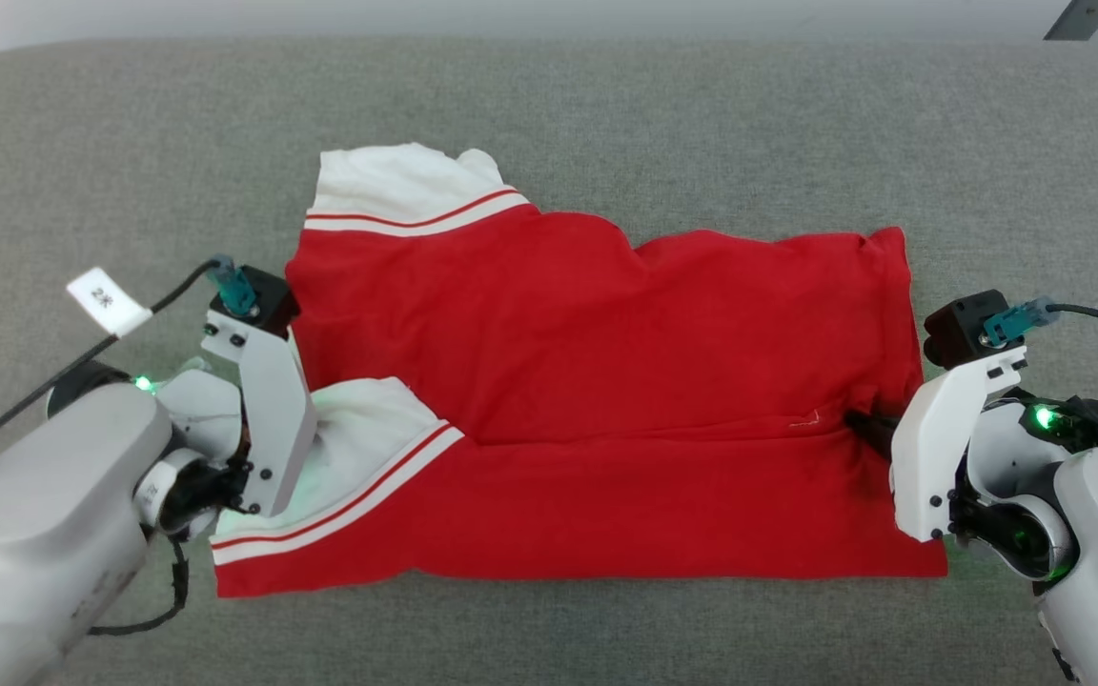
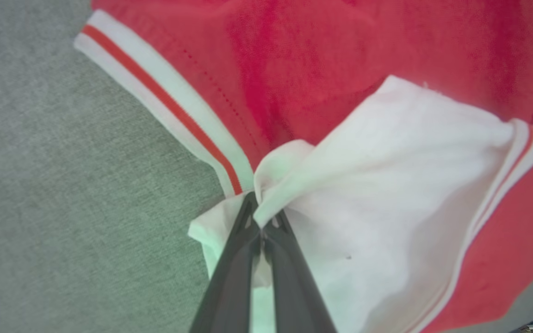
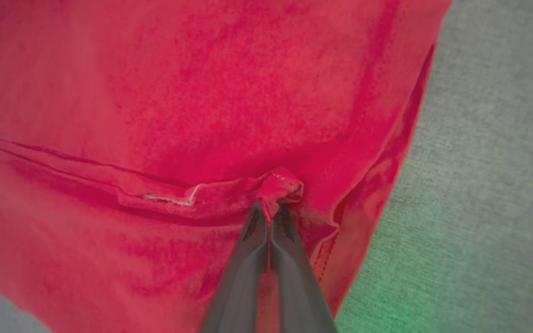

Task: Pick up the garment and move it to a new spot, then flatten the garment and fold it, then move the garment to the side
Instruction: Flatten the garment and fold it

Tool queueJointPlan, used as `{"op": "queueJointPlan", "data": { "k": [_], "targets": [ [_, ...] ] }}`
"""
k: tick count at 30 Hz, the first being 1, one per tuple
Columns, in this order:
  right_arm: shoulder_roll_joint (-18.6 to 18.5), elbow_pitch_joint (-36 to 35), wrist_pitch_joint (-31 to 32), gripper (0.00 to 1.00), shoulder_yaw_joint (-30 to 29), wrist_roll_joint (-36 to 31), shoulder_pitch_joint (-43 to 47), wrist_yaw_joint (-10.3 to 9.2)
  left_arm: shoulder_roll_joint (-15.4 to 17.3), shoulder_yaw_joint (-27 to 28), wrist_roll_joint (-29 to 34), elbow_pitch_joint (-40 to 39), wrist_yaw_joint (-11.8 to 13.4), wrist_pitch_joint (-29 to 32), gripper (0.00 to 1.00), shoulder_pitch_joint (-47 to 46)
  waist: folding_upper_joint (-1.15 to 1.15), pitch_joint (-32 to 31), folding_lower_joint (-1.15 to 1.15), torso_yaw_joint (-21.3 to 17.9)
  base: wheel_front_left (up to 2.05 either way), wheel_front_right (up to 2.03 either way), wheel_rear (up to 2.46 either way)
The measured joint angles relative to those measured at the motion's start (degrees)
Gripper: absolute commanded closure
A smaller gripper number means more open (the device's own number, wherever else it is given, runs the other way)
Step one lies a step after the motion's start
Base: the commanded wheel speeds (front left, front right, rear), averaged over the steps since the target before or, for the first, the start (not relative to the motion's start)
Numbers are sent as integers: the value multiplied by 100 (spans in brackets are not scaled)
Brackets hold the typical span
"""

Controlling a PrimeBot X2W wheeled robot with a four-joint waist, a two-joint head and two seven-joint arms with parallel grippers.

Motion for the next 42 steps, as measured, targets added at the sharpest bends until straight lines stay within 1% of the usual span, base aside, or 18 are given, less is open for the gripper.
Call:
{"op": "queueJointPlan", "data": {
  "k": [1, 2, 3, 4, 5, 9, 12, 15, 19, 23, 27, 31, 34, 37, 42],
  "targets": [
    [4, 58, -31, 99, 31, 38, -34, 0, -41, -7, -2, 85, -43, 13, 69, -20, 0, -12, 0, 1, 0, 0, 0],
    [2, 115, -41, 81, 60, 44, -64, 0, -76, 2, -13, 165, -49, 23, 53, -35, 0, -29, 0, 2, 0, 0, 0],
    [2, 159, -56, 59, 81, 63, -78, 0, -118, 19, -66, 233, -43, 24, 15, -34, 0, -50, 0, 6, 0, 0, 0],
    [2, 190, -99, 11, 96, 93, -84, 0, -140, 23, -88, 275, -46, 26, 0, -34, 0, -75, 0, 9, 0, 0, 0],
    [-5, 220, -130, 0, 113, 94, -86, 0, -156, 27, -97, 294, -48, 22, 0, -34, 0, -103, 0, 14, 0, 0, 0],
    [-36, 229, -244, 0, 144, 178, -59, 0, -102, 71, -151, 241, 11, -18, 0, -5, 0, -241, 0, 44, 0, 0, 0],
    [-102, 132, -425, 0, 55, 218, 42, 0, 1, 145, -209, 46, 124, -60, 0, 35, 0, -355, 0, 80, 0, 0, 0],
    [-144, -29, -666, 0, -100, 218, 243, 0, 145, 226, -336, -244, 330, -45, 0, 182, 0, -473, 0, 127, 0, 0, 0],
    [-140, -315, -1093, 0, -396, 119, 566, 0, 401, 248, -573, -735, 683, 226, 0, 489, 0, -630, 0, 187, 0, 0, 0],
    [-43, -684, -1661, 0, -706, -93, 854, -1, 617, 265, -812, -1191, 1026, 452, 0, 798, 0, -774, 0, 221, 0, 0, 0],
    [123, -1039, -2174, 0, -1012, -348, 1101, 0, 760, 276, -980, -1418, 1246, 549, 0, 1023, 0, -882, 0, 197, 0, 0, 0],
    [282, -1408, -2610, 0, -1303, -650, 1295, -1, 737, 283, -1067, -1370, 1302, 492, 0, 1174, 0, -927, 0, 108, 0, 0, 0],
    [410, -1715, -2948, 0, -1444, -893, 1415, -1, 699, 279, -1135, -1084, 1316, 442, 0, 1315, 0, -941, 0, 20, 0, 0, 0],
    [561, -1961, -3193, 0, -1583, -1038, 1627, 0, 605, 268, -1209, -786, 1257, 359, 0, 1432, 0, -942, 0, -80, 0, 0, 0],
    [812, -2175, -3334, 0, -1792, -1140, 1901, -1, 436, 332, -1263, -237, 1027, 90, 0, 1493, 0, -900, 0, -224, 0, 0, 0]
  ]
}}
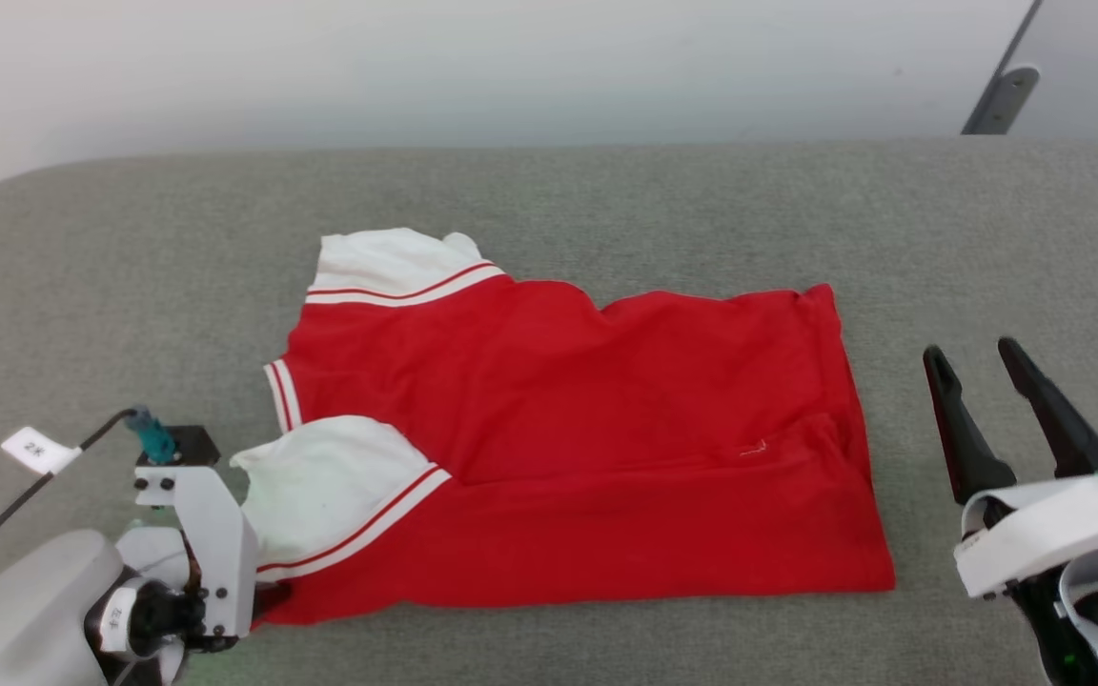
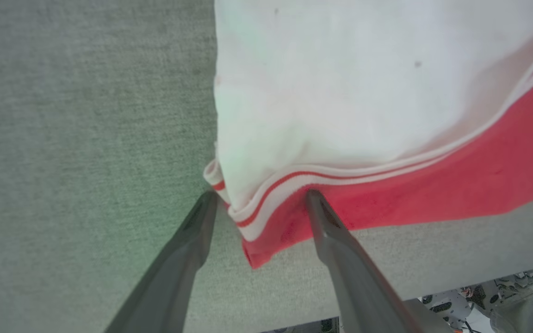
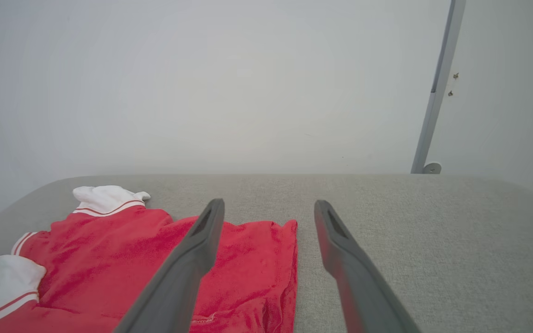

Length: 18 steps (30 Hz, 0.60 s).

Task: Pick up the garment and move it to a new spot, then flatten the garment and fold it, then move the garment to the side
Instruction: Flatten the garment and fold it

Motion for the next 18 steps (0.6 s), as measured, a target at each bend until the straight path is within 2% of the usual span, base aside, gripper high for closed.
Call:
{"op": "queueJointPlan", "data": {
  "k": [6, 7, 8, 12, 18],
  "targets": [
    [185, -99, 290, 0, -112, -38, 314, 0, -182, 68, -202, 611, -229, 66, 0, 8, 0, 106, 0, -134, 0, 0, 0],
    [191, -101, 378, 0, -118, -35, 358, 0, -220, 86, -256, 687, -275, 120, 25, 8, 0, 124, 0, -151, 0, 0, 0],
    [201, -100, 504, 0, -134, -19, 408, 0, -238, 97, -293, 737, -338, 160, 100, 2, 0, 143, 0, -165, 0, 0, 0],
    [264, -25, 1236, 0, -144, 124, 637, 0, -263, 92, -347, 873, -499, 264, 100, -51, 0, 212, 0, -200, 0, 0, 0],
    [315, 168, 2158, 0, -130, 207, 717, 0, -338, 73, -293, 899, -580, 253, 100, -165, 0, 311, 0, -145, 0, 0, 0]
  ]
}}
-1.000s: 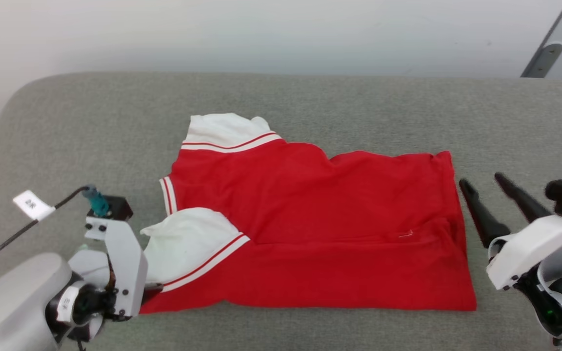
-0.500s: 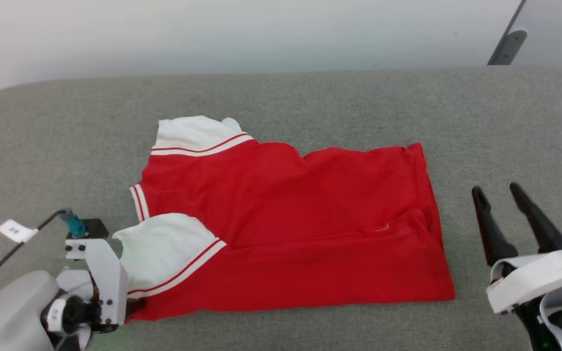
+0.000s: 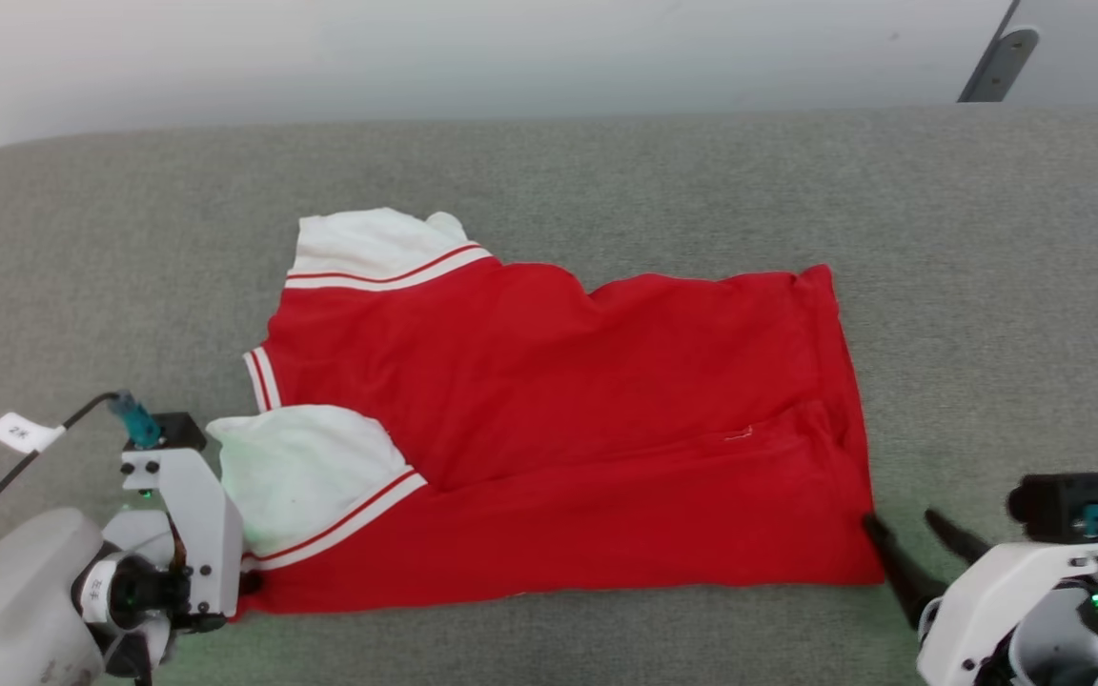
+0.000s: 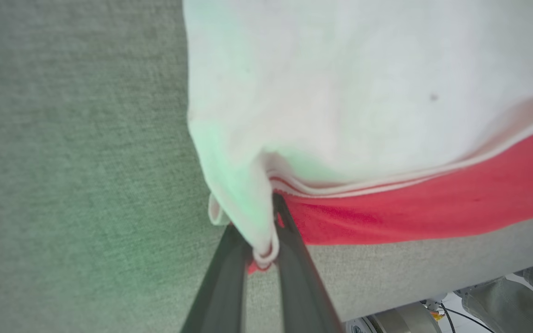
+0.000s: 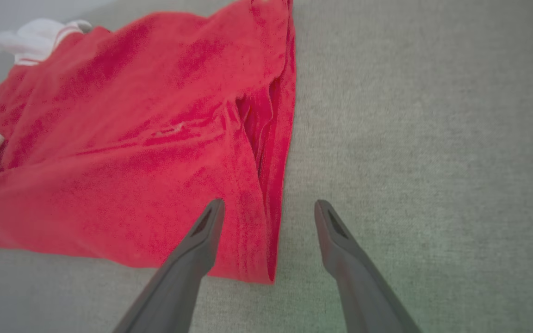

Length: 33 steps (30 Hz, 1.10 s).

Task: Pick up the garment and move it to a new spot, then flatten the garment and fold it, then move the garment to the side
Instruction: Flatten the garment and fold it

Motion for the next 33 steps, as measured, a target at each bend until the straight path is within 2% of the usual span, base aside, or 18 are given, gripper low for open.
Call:
{"op": "queueJointPlan", "data": {
  "k": [8, 12, 13, 14, 15, 21, 26, 33],
  "targets": [
    [101, 635, 823, 0, 37, -166, -242, 0, -107, -10, 76, -51, -46, -20, 100, -129, 0, 124, 0, 156, 0, 0, 0],
    [196, 1054, 982, 0, -16, -247, -608, 0, -129, -14, 108, -89, -65, -36, 100, -174, 0, 195, 0, 216, 0, 0, 0],
    [201, 1163, 1010, 3, -19, -250, -693, 1, -137, -11, 108, -89, -70, -45, 100, -176, 0, 210, 0, 229, 0, 0, 0],
    [196, 1267, 1056, 63, -4, -293, -775, 0, -151, -12, 108, -93, -70, -49, 100, -181, 0, 221, 0, 242, 0, 0, 0],
    [193, 1350, 1115, 100, 4, -309, -847, 0, -168, -14, 112, -94, -70, -51, 100, -188, 0, 229, 0, 255, 0, 0, 0],
    [196, 1564, 1226, 100, 4, -387, -1087, 1, -210, -23, 132, -104, -71, -66, 100, -227, 0, 241, 0, 327, 0, 0, 0],
    [55, 1335, 1497, 100, 52, -301, -1056, 1, -133, -9, 105, -282, -31, 2, 100, -226, 0, 212, 0, 349, 0, 0, 0],
    [-300, 623, 2064, 100, 102, -201, -712, 2, 226, -58, 135, -1011, 342, 265, 100, -192, 0, 124, 0, 365, 0, 0, 0]
  ]
}}
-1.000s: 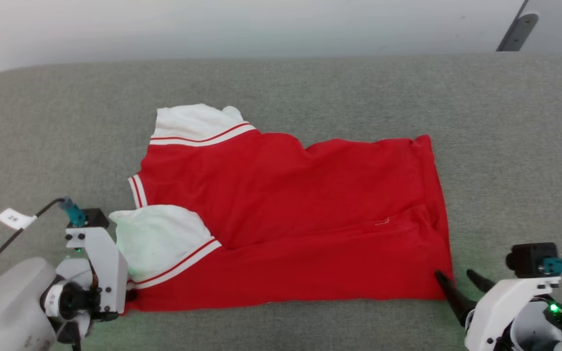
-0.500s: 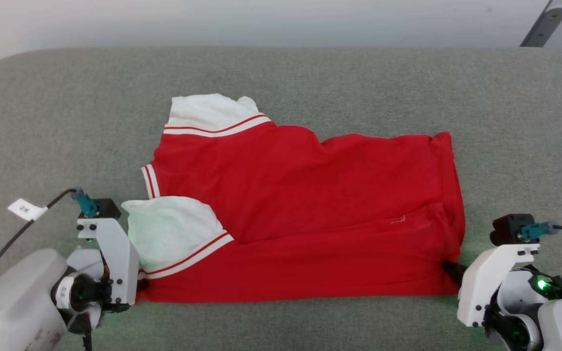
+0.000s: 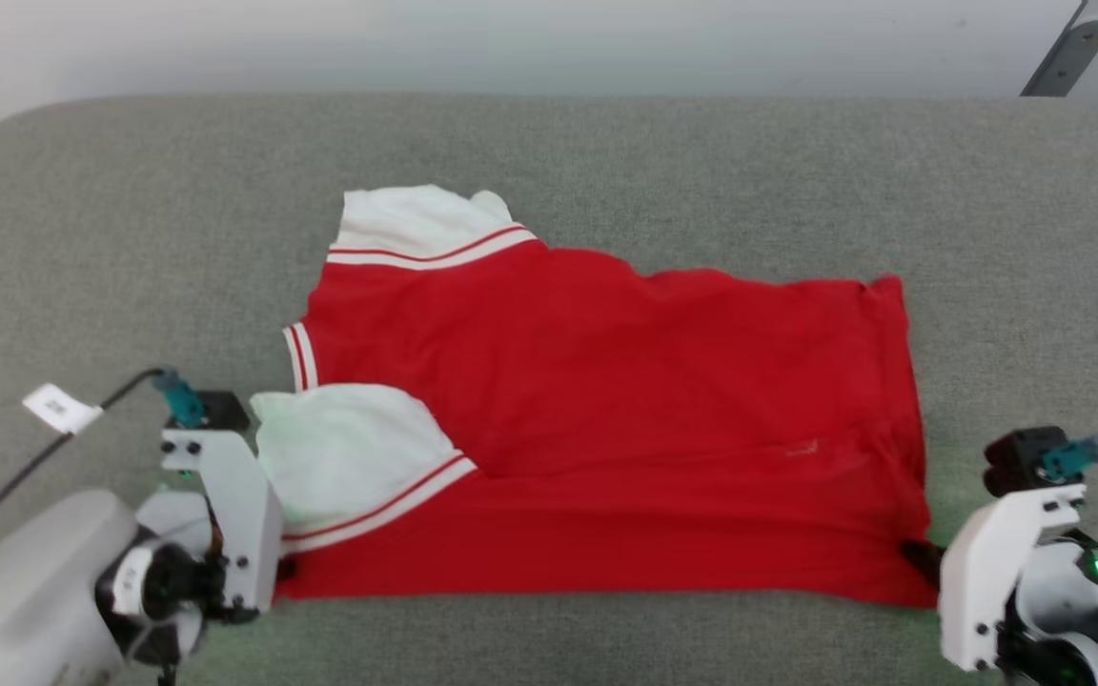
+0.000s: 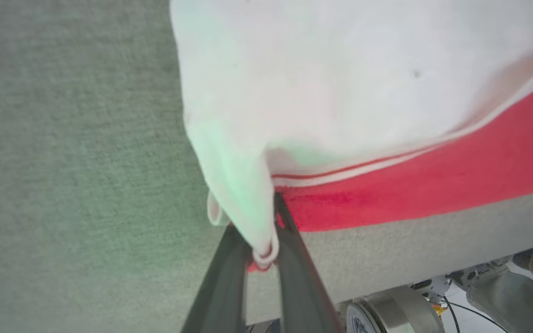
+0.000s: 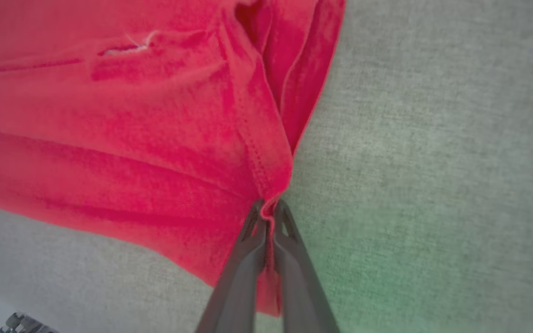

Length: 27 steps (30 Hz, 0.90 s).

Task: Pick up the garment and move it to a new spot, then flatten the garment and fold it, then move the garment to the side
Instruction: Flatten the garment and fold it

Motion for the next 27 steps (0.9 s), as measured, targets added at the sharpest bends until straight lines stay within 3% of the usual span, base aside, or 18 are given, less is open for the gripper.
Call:
{"op": "queueJointPlan", "data": {
  "k": [10, 15, 16, 18, 19, 20, 21, 22, 27],
  "targets": [
    [-266, -907, 648, 100, -240, 79, 639, 0, 667, -144, 102, -1656, 767, 342, 100, 300, 0, -117, 0, 12, 0, 0, 0],
    [-153, -905, 686, 100, -352, 52, 805, 0, 722, -258, 127, -1915, 943, 353, 98, 506, 0, -120, 0, 8, 0, 0, 0],
    [-119, -864, 647, 100, -357, 34, 818, -1, 712, -292, 129, -1903, 951, 355, 82, 548, 0, -123, 0, 1, 0, 0, 0],
    [-66, -754, 619, 100, -358, 1, 822, -1, 646, -309, 130, -1849, 959, 312, 58, 600, 0, -133, 0, -16, 0, 0, 0],
    [-49, -712, 604, 78, -353, -2, 821, -1, 612, -313, 130, -1808, 953, 296, 5, 611, 0, -136, 0, -26, 0, 0, 0],
    [-43, -692, 563, 55, -344, -8, 812, -1, 584, -313, 131, -1767, 932, 271, 0, 611, 0, -135, 0, -35, 0, 0, 0],
    [-41, -669, 538, 39, -333, -9, 789, -1, 567, -305, 134, -1720, 927, 247, 0, 610, 0, -133, 0, -44, 0, 0, 0],
    [-34, -651, 535, 2, -315, -9, 755, -1, 561, -298, 133, -1691, 925, 247, 0, 607, 0, -130, 0, -55, 0, 0, 0],
    [-29, -769, 403, 0, -300, 22, 619, -1, 682, -241, 218, -1748, 907, 335, 0, 386, 0, -117, 0, -124, 0, 0, 0]
  ]
}}
